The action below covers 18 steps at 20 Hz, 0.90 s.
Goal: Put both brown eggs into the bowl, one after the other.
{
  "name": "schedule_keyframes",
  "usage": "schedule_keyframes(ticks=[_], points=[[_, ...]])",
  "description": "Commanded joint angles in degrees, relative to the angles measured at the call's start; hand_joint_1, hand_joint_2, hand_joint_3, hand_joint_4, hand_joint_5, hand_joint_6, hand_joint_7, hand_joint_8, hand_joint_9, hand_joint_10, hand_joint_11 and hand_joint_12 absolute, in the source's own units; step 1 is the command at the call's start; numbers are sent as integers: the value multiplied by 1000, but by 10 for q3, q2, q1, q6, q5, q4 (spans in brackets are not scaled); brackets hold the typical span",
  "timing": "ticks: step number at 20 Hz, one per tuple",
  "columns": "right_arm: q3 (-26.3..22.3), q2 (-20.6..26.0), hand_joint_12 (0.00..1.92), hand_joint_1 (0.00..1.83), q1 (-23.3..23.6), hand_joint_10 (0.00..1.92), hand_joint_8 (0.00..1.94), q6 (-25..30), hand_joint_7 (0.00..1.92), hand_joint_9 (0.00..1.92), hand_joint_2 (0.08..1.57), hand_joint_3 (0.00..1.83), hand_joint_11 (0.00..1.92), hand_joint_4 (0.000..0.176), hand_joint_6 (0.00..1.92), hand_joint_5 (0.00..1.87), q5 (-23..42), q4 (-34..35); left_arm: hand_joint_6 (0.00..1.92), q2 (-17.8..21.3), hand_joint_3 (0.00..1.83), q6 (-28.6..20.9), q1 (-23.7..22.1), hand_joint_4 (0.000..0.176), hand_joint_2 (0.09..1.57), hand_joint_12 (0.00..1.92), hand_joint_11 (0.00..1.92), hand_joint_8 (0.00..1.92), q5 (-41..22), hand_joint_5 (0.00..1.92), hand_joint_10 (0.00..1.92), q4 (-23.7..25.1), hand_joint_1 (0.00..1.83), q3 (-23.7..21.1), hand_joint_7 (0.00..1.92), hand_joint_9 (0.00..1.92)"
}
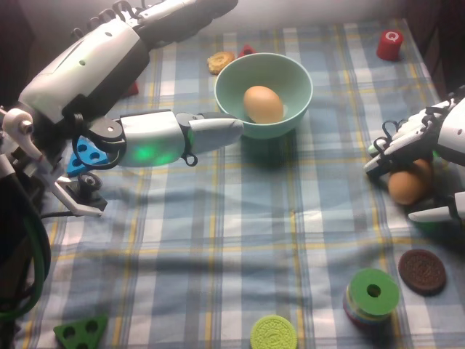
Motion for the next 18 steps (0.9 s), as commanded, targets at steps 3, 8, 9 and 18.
schedule_keyframes(ticks=[3,8,9,18], points=[[5,-1,1648,1252,7,1404,1312,2,928,885,1153,0,843,0,846,913,55,15,0,3,1,-7,-2,176,948,509,0,1,-67,308,1,14,801,-1,364,370],[8,-4,1800,1157,13,1620,1397,2,769,780,1135,0,801,0,993,955,55,14,0,3,2,-7,-2,175,969,411,0,1,-67,283,0,13,789,-1,346,349],[9,-4,1784,1155,19,1608,1386,1,772,774,1133,0,788,0,1002,955,55,14,3,3,2,-7,-1,176,971,404,0,1,-68,287,1,11,784,-1,347,351],[44,-53,1706,1252,151,1438,1348,-25,928,857,1138,0,779,0,748,989,75,-4,5,20,0,-8,53,143,942,616,0,5,-114,335,5,-72,916,-5,368,371]])
